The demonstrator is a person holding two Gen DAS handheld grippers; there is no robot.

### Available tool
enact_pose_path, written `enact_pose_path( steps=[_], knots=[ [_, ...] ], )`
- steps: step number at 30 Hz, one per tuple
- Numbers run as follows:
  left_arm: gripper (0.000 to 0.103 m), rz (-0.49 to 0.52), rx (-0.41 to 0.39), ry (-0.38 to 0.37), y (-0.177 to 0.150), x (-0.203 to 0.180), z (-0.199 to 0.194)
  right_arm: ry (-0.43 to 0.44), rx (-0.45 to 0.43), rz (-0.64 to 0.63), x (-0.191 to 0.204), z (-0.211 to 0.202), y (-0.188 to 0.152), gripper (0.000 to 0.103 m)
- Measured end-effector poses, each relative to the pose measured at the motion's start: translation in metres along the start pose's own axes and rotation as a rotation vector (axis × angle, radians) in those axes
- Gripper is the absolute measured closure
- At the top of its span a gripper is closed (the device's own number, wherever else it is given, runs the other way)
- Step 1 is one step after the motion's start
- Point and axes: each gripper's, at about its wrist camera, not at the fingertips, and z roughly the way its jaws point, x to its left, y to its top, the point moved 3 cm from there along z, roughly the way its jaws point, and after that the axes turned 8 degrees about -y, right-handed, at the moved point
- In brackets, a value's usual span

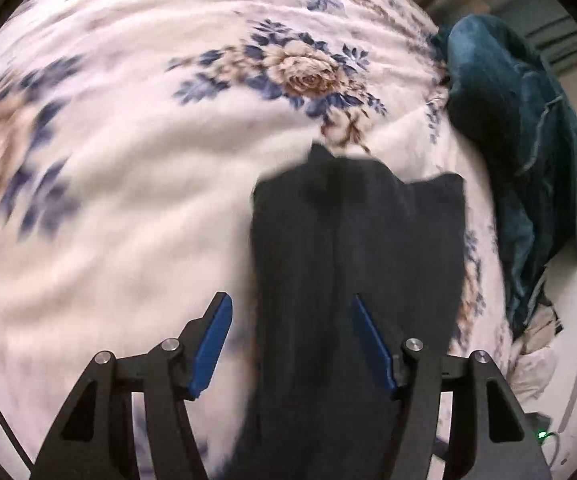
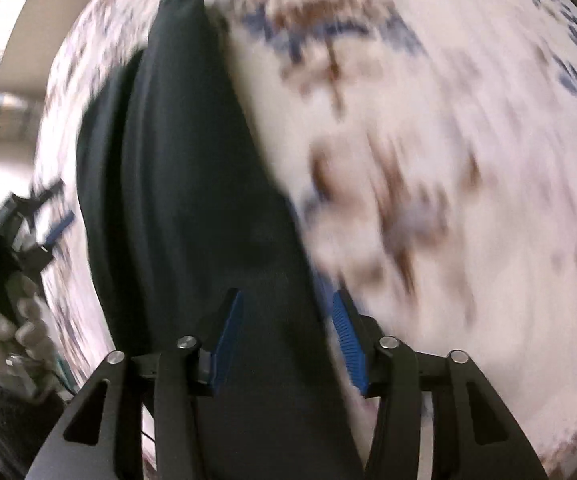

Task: Fold small clothes

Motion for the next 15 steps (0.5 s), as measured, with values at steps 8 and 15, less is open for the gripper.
enact_pose_path(
  steps=[8,15],
  knots=[
    [0.102,0.221,-0.057,0.1,0.046,-0.003,0.004,0.032,-0.047,0.029,0.027,0.022,0.07,0.029],
    [0.102,0.076,-0.038,0.05,0.078,0.028,0.01,0.027,-0.039,-0.033,0.034,0.029,0.102,0.029]
  ],
)
